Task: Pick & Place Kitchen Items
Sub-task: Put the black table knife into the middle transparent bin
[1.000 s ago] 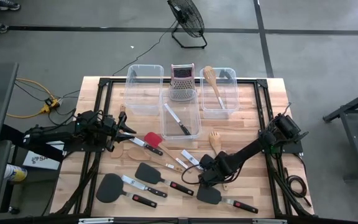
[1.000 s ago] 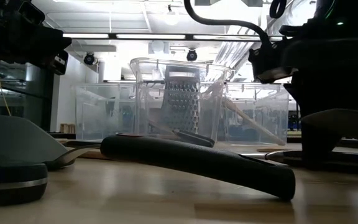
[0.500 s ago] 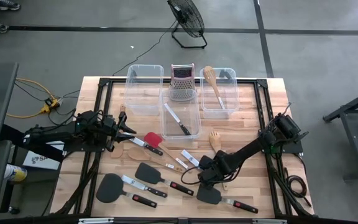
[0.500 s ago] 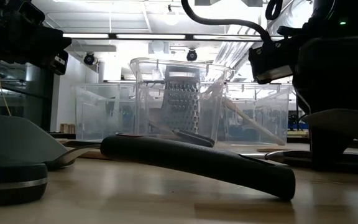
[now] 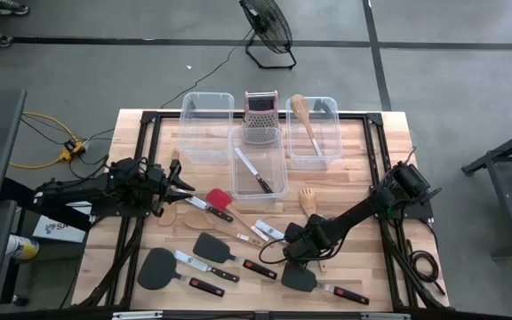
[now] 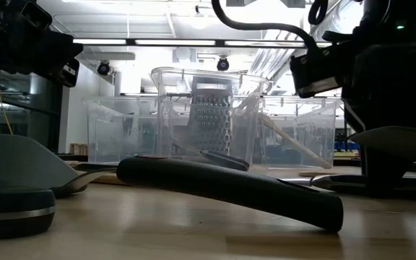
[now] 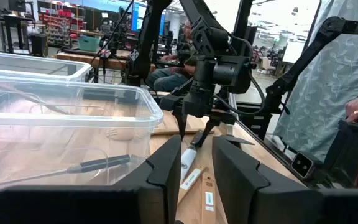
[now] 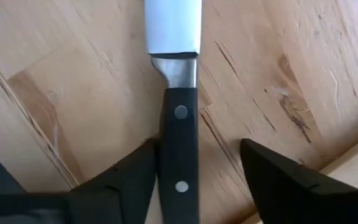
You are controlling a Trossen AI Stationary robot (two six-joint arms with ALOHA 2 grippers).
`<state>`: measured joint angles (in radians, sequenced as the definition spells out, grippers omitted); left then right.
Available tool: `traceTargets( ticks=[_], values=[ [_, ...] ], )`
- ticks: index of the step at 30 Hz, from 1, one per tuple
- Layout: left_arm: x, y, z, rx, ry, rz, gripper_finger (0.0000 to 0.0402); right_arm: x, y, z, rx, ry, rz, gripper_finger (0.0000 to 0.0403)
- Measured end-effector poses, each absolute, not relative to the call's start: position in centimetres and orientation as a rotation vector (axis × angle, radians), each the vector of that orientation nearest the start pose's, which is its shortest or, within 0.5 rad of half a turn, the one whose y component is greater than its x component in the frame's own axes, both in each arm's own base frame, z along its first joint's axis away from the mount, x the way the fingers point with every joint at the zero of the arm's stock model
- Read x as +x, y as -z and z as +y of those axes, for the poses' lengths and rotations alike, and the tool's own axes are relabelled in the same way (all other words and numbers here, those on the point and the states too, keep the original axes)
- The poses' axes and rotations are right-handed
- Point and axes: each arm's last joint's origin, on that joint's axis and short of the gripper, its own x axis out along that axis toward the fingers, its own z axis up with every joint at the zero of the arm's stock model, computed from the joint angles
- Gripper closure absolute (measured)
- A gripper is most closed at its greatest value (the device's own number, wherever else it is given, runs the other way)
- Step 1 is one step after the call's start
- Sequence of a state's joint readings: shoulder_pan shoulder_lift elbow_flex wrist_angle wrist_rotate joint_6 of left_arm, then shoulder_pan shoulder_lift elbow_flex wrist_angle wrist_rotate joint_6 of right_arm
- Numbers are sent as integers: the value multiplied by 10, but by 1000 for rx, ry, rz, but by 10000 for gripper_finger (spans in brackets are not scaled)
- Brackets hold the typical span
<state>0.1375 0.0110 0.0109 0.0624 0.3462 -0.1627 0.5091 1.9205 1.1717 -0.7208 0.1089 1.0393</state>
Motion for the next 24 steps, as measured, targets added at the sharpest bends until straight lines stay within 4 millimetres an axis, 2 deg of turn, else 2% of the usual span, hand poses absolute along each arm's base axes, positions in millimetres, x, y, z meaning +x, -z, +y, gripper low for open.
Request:
traceTargets(
  ticks=[13, 24],
  values=[
    [96, -172, 3, -147, 213, -43, 312, 299, -133, 163, 413, 413, 1388, 318],
    [96, -172, 3, -147, 213, -43, 312, 300, -134, 161, 421, 414, 1384, 323]
  ],
)
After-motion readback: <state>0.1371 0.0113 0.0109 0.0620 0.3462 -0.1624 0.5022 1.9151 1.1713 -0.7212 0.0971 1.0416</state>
